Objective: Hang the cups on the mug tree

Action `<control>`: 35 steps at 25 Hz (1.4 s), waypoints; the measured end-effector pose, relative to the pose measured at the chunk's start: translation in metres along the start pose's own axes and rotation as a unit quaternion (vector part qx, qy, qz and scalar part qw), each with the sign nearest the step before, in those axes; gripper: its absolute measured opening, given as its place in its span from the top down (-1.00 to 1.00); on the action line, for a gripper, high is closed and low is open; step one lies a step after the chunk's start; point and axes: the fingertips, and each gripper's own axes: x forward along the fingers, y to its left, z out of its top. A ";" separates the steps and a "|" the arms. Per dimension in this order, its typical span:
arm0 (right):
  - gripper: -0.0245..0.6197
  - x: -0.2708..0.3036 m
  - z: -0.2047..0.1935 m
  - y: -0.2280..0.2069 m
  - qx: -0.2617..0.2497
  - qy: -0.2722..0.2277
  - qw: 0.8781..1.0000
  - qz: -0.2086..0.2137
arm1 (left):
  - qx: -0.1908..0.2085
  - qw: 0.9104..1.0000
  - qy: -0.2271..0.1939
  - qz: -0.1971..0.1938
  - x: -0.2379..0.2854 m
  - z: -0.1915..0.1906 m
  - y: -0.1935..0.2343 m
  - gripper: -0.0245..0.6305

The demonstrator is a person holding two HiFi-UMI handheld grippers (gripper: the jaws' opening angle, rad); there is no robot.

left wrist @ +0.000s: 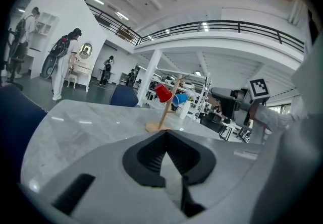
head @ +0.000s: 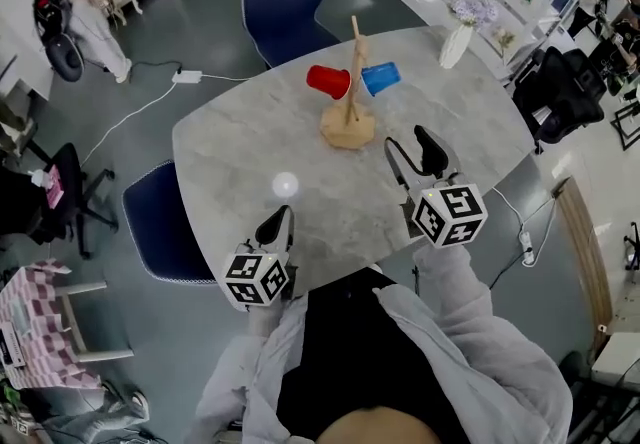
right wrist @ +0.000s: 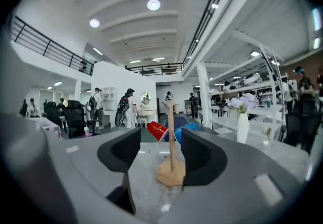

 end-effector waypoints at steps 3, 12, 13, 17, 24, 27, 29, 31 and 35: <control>0.24 -0.023 -0.021 -0.014 0.055 0.013 0.998 0.000 | 0.005 1.000 -0.001 -0.001 0.011 0.004 -0.016 0.92; 0.89 -0.048 -0.075 -0.035 0.054 0.087 0.995 0.004 | 0.023 1.000 -0.015 0.009 0.037 0.020 -0.058 0.92; 0.89 -0.048 -0.079 -0.041 0.056 0.092 0.994 0.002 | 0.026 0.999 -0.017 0.011 0.040 0.020 -0.062 0.92; 0.90 -0.056 -0.094 -0.058 0.043 0.104 0.994 0.012 | 0.046 0.998 -0.021 0.024 0.049 0.016 -0.074 0.92; 0.89 -0.070 -0.112 -0.069 0.043 0.111 0.992 0.045 | 0.061 0.997 -0.024 0.037 0.058 0.002 -0.092 0.92; 0.89 -0.072 -0.111 -0.071 0.036 0.106 0.992 0.053 | 0.058 0.997 -0.024 0.043 0.060 -0.004 -0.098 0.92; 0.89 -0.073 -0.112 -0.072 0.035 0.108 0.992 0.057 | 0.056 0.997 -0.021 0.044 0.061 -0.008 -0.103 0.92; 0.89 -0.074 -0.113 -0.072 0.037 0.110 0.991 0.060 | 0.057 0.997 -0.019 0.044 0.061 -0.010 -0.107 0.92; 0.89 -0.078 -0.115 -0.070 0.031 0.111 0.991 0.067 | 0.059 0.997 -0.015 0.050 0.059 -0.013 -0.111 0.92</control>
